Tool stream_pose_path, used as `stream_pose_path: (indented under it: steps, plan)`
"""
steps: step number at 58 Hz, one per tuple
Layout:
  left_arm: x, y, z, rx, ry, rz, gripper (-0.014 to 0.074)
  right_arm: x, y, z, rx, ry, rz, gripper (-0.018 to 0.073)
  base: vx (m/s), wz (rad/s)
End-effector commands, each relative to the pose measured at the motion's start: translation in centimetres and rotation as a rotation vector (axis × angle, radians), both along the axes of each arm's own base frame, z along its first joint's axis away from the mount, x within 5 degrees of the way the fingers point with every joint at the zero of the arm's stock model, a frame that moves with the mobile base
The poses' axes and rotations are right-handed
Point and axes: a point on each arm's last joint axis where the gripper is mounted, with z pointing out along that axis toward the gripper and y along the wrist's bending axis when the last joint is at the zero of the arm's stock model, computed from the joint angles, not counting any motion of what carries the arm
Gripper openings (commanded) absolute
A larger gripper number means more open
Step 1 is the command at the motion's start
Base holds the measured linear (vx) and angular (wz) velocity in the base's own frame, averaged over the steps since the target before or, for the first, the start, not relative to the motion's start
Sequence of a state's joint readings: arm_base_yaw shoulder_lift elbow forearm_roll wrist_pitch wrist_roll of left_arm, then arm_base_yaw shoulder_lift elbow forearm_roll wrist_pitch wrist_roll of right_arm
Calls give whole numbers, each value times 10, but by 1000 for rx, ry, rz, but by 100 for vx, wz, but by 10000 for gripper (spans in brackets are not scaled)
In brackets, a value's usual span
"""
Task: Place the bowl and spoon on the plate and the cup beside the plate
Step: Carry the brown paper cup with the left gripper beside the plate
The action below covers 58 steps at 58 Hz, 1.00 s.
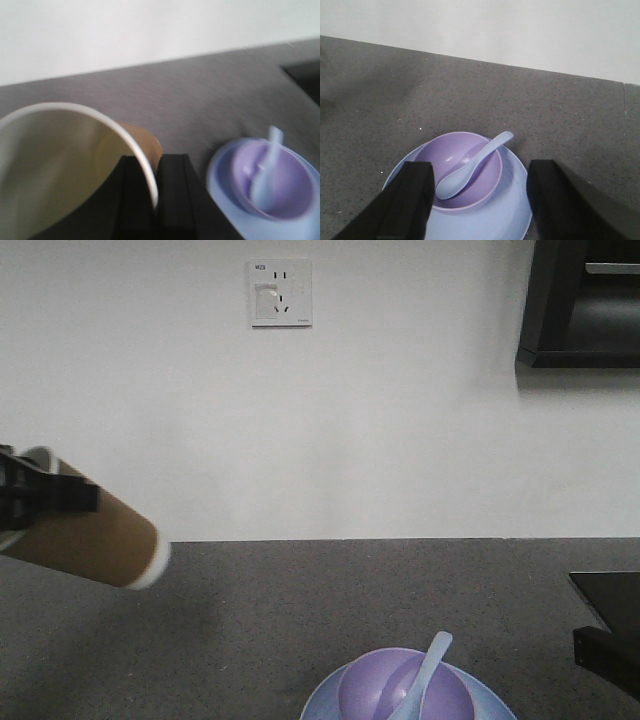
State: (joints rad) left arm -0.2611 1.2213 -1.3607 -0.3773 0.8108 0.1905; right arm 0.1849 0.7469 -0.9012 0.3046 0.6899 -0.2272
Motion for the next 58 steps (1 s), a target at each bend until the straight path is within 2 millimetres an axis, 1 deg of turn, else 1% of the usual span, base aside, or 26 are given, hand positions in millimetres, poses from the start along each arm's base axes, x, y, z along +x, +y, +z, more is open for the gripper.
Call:
stream_pose_path:
  steps: [1, 3, 6, 10, 13, 18, 23, 26, 32, 43, 53, 58]
  plan:
    - [3, -31, 3, -46, -27, -106, -3, 1, -2, 13, 19, -84, -20, 469, 0, 0]
    - [6, -46, -7, -32, 14, -155, -1, 1, -2, 13, 18, -82, -19, 469, 0, 0]
    - [10, -63, -20, -7, 65, -208, 0, 0, -2, 13, 17, -77, -17, 469, 0, 0]
    - [16, -82, -39, 41, 134, -263, 0, 0, -2, 12, 16, -73, -16, 469, 0, 0]
    - [20, -92, -54, 96, 178, -293, 0, 0, -2, 12, 16, -73, -16, 469, 0, 0]
    - [25, -101, -75, 187, 256, -320, 0, 0, -2, 12, 16, -73, -16, 469, 0, 0]
    - [28, -103, -87, 238, 307, -304, 0, 0, -2, 12, 15, -70, -15, 469, 0, 0]
    - [30, -102, -90, 262, 312, -287, 0, 0, -2, 12, 16, -70, -16, 469, 0, 0]
    - [33, -100, -90, 283, 292, -270, 0, 0, -2, 12, 16, -70, -16, 469, 0, 0]
    - [34, -101, -90, 276, 282, -269, 25, 0, -2, 12, 16, -70, -16, 469, 0, 0]
    - [34, -101, -90, 274, 284, -268, 116, 0, -2, 12, 16, -70, -16, 469, 0, 0]
    - [34, -101, -90, 273, 286, -269, 194, 0, -2, 12, 16, -70, -16, 469, 0, 0]
